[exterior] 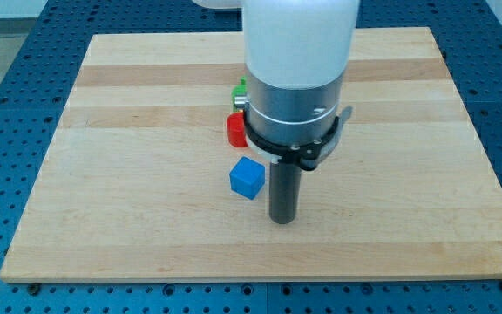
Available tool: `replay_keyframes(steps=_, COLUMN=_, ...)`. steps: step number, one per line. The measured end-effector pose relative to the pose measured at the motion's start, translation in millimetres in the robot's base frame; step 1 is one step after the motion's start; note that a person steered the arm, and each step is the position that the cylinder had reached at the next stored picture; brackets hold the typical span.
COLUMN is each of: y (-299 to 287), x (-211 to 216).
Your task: Push the blue cube to the bottom left of the red circle
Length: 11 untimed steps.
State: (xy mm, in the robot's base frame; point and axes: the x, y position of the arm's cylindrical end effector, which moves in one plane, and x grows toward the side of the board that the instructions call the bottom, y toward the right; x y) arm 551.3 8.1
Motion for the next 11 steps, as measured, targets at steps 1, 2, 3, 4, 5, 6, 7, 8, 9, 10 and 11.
replay_keyframes(steps=1, y=-61.0, x=-34.1)
replay_keyframes(steps=2, y=-94.8, x=-87.4)
replay_keyframes(steps=3, y=-104.1, x=-88.9)
replay_keyframes(steps=4, y=-108.5, x=-40.4)
replay_keyframes(steps=5, y=-60.5, x=47.6)
replay_keyframes(steps=6, y=43.2, x=22.1)
replay_keyframes(steps=7, y=56.8, x=-3.7)
replay_keyframes(steps=8, y=54.2, x=-4.4)
replay_keyframes(steps=9, y=23.9, x=-46.2)
replay_keyframes(steps=10, y=17.8, x=-48.7)
replay_keyframes(steps=11, y=17.0, x=-48.7)
